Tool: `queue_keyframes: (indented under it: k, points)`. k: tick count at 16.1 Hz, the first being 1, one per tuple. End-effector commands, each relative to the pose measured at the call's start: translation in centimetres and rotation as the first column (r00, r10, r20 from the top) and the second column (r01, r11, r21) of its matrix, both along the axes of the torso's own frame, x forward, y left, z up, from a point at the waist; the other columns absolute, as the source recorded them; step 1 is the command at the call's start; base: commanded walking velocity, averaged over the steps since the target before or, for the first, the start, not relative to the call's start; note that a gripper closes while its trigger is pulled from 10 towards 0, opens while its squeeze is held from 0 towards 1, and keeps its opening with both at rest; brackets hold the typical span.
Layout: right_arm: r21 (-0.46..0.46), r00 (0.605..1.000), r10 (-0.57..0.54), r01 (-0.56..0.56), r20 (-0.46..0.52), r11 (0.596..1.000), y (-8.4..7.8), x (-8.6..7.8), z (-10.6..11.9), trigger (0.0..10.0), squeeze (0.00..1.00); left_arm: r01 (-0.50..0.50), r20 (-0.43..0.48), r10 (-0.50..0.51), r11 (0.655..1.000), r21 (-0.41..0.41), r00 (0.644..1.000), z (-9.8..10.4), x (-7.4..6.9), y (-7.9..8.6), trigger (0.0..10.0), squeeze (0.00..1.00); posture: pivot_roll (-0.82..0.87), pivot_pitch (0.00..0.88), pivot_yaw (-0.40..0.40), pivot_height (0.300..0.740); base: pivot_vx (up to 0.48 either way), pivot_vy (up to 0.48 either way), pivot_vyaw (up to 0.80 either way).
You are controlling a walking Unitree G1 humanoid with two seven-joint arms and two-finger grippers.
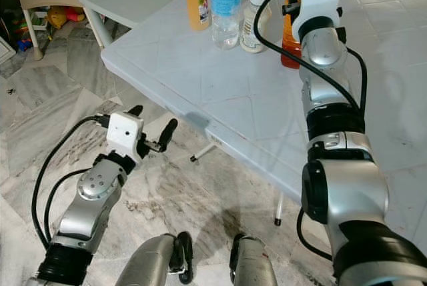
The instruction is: Restocking fridge
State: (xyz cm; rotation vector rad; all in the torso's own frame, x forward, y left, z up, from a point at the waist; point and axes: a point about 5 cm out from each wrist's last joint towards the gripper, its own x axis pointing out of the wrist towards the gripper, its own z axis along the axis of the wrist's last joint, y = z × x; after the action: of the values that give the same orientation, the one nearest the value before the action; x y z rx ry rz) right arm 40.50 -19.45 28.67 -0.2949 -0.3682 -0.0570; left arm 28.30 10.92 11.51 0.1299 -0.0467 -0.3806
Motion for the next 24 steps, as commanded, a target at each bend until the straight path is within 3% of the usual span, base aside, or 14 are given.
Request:
queue_keyframes:
  k: [1,5,6,7,15,19,20,21,22,23,24]
  points:
    - [-0.010,0.999,0.010,-0.010,-0.036,1.000,0.2,-0.1,-1.0,0.0,0.00,-0.028,-0.011,0.028,0.999,0.020,1.000,-0.4,0.1,0.1,10.0,0.00,0.08,0.166,0.074,0.740,0.000,0.000,0.00]
    - [-0.015,1.000,0.002,-0.002,0.009,1.000,0.1,-1.3,-1.8,0.0,0.00,-0.042,-0.019,0.042,0.999,0.021,0.999,-0.5,0.3,-0.3,10.0,0.00,0.07,0.159,0.074,0.740,0.000,0.000,0.00]
    - [-0.060,0.999,0.018,-0.015,0.042,0.998,0.5,-2.1,-1.8,4.3,0.00,-0.043,-0.010,0.043,0.999,0.016,0.999,-0.3,0.5,-0.3,10.0,0.00,0.06,0.157,0.076,0.740,0.000,0.000,0.00]
    - [-0.103,0.997,0.035,-0.028,0.066,0.994,0.8,-2.8,-2.0,10.0,0.00,-0.046,-0.009,0.046,0.999,0.014,0.999,-0.4,0.6,-0.3,10.0,0.00,0.05,0.151,0.078,0.740,0.000,0.000,0.00]
    - [-0.179,0.980,0.122,-0.094,0.154,0.979,2.8,-6.4,-1.9,10.0,0.00,-0.066,-0.015,0.065,0.998,-0.009,0.998,-1.0,0.6,-1.1,10.0,0.00,0.01,0.107,0.067,0.740,0.000,0.000,0.00]
    - [-0.126,0.990,0.049,-0.032,0.133,0.991,2.2,-8.3,-3.8,10.0,0.00,-0.076,-0.010,0.075,0.997,-0.015,0.997,-1.1,0.8,-1.0,10.0,0.00,0.00,0.088,0.054,0.740,0.000,0.000,0.00]
    - [-0.097,0.992,0.018,-0.005,0.129,0.995,1.8,-8.6,-4.1,0.1,0.00,-0.080,-0.006,0.080,0.997,-0.016,0.997,-1.0,1.0,-0.9,10.0,0.00,0.00,0.088,0.055,0.740,0.000,0.000,0.00]
    - [-0.086,0.992,0.000,0.011,0.130,0.996,1.6,-8.8,-4.1,0.0,0.00,-0.082,-0.004,0.082,0.997,-0.016,0.997,-1.0,1.1,-0.9,10.0,0.00,0.00,0.088,0.056,0.740,0.000,0.000,0.00]
    - [-0.066,0.991,-0.042,0.051,0.123,0.997,1.1,-9.0,-4.2,3.1,0.00,-0.081,0.000,0.081,0.997,-0.016,0.997,-0.9,1.2,-1.0,10.0,0.00,-0.01,0.090,0.059,0.740,0.000,0.000,0.00]
    - [-0.062,0.991,-0.058,0.066,0.124,0.996,0.9,-9.1,-4.2,4.9,0.00,-0.079,0.001,0.079,0.997,-0.017,0.997,-0.9,1.2,-1.0,10.0,0.00,-0.01,0.092,0.061,0.740,0.000,0.000,0.00]
    - [-0.060,0.990,-0.073,0.080,0.123,0.995,0.6,-9.2,-4.0,10.0,0.00,-0.074,0.003,0.074,0.997,-0.017,0.997,-0.9,1.1,-1.2,10.0,0.00,-0.02,0.094,0.061,0.740,0.000,0.000,0.00]
